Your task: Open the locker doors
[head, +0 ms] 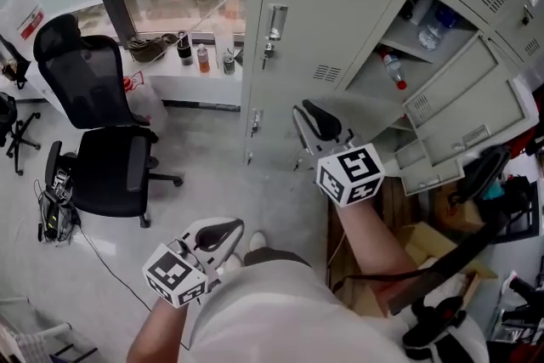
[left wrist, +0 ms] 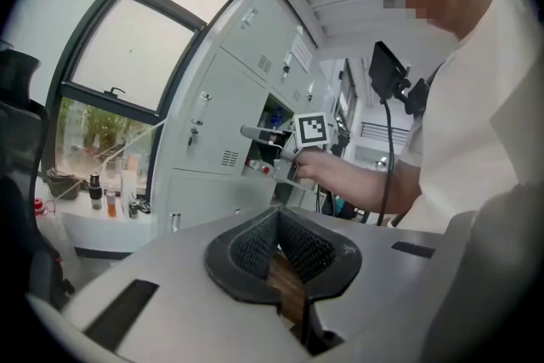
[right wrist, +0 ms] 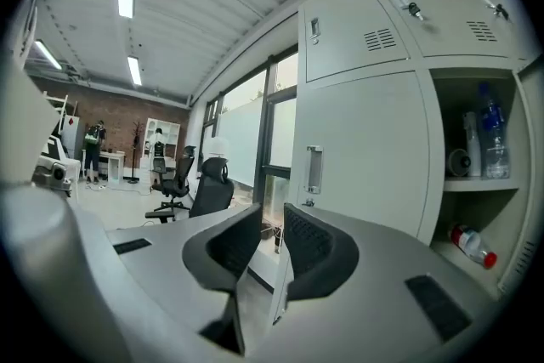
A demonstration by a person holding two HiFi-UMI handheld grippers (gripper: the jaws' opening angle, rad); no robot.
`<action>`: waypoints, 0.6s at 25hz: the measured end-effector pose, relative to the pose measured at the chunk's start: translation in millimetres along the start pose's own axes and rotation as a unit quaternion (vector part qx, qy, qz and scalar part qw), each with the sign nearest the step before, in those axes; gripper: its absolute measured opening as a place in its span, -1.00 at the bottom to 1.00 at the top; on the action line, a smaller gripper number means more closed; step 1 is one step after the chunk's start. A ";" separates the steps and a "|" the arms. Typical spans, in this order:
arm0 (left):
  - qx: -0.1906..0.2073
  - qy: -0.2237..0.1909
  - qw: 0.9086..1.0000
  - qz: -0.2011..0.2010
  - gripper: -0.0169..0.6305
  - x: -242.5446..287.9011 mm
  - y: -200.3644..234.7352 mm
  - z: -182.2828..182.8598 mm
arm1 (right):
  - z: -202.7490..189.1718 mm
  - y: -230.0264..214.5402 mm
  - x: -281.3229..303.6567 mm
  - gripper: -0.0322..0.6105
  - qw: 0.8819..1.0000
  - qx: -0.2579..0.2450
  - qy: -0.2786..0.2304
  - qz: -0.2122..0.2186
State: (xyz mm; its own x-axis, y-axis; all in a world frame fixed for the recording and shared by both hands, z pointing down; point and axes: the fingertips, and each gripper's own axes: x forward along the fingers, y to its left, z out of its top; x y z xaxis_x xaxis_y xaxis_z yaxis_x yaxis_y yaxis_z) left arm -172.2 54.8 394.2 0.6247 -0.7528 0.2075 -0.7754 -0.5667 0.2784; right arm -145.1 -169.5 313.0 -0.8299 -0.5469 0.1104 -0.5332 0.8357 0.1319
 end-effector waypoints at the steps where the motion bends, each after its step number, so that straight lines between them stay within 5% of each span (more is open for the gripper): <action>1: -0.001 -0.003 1.000 0.001 -0.91 4.9 3.7 4.6 | 5.2 -5.7 11.7 -0.75 1.000 0.000 -0.003 0.002; 15: -0.001 0.009 1.000 -0.013 -0.91 48.2 50.5 34.1 | 37.8 -53.7 131.5 -0.68 0.998 0.044 -0.043 -0.013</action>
State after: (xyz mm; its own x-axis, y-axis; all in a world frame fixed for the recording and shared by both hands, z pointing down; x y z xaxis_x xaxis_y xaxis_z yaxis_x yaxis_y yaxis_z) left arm -184.3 -21.5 386.2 0.6465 -0.7313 0.2173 -0.7585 -0.5855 0.2862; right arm -231.8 -284.3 283.2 -0.8244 -0.5656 0.0226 -0.5643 0.8243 0.0465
